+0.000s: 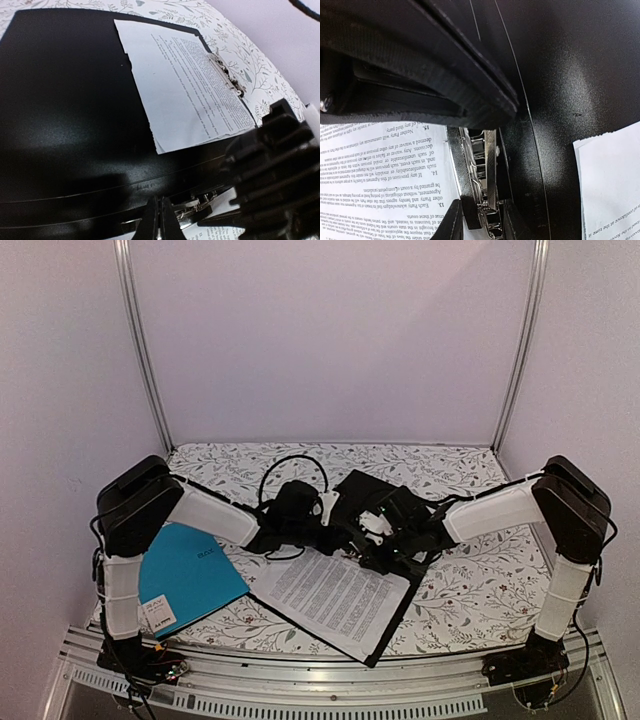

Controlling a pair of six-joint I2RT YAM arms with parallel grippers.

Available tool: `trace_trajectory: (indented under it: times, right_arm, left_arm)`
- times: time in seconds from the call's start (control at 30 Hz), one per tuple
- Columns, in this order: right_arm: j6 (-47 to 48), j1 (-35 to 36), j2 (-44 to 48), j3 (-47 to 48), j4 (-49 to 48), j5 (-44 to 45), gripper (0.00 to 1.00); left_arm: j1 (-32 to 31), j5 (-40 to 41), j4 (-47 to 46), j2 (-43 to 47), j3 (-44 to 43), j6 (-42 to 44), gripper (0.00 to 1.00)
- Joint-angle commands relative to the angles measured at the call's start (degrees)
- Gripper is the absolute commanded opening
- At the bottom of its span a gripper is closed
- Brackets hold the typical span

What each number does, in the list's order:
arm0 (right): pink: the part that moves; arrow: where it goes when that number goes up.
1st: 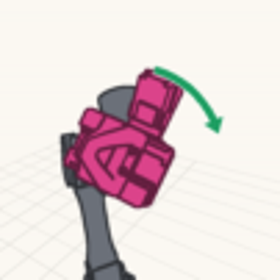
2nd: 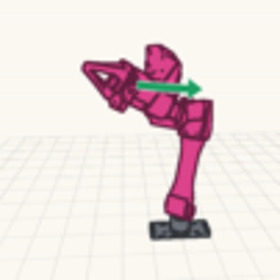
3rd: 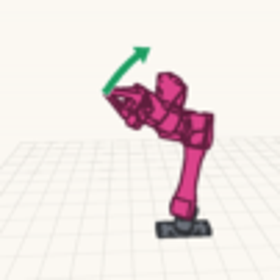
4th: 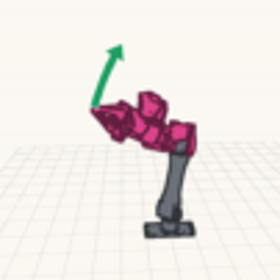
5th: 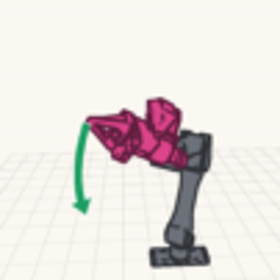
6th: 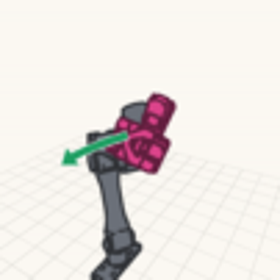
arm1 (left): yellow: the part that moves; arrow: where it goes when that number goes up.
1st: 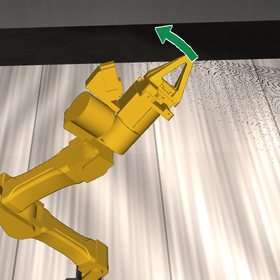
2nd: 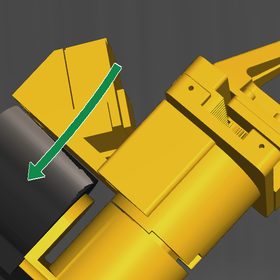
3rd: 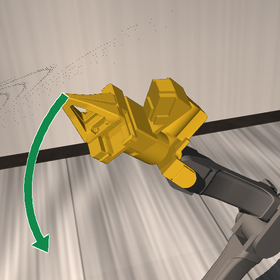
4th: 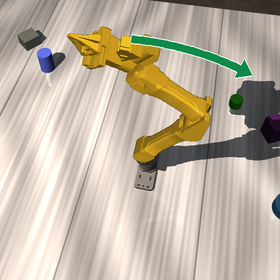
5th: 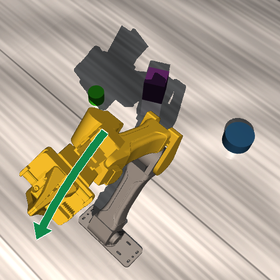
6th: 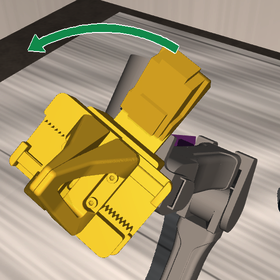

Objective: Put the files into the folder
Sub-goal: Clamp the file onto the spring clip on the folder.

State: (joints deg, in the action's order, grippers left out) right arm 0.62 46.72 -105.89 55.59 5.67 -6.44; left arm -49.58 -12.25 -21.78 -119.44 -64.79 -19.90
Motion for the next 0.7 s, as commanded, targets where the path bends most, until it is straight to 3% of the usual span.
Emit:
trace_trajectory:
  times: [0.0, 0.2, 0.67]
  right_arm:
    - [-1.68, -0.04, -4.88, -1.63, 9.11, 0.20, 0.00]
    - [-3.37, -0.62, -6.07, -1.63, 9.22, -0.19, 0.00]
    - [-6.21, -1.25, -7.35, -1.37, 10.29, 0.09, 0.00]
  left_arm:
    - [0.65, 5.06, 17.89, -0.21, 0.44, -1.66, 0.00]
    - [1.79, 3.90, 25.10, -0.95, 0.65, -3.40, 0.00]
    - [3.31, 2.74, 32.52, -4.40, 0.94, -3.95, 0.00]
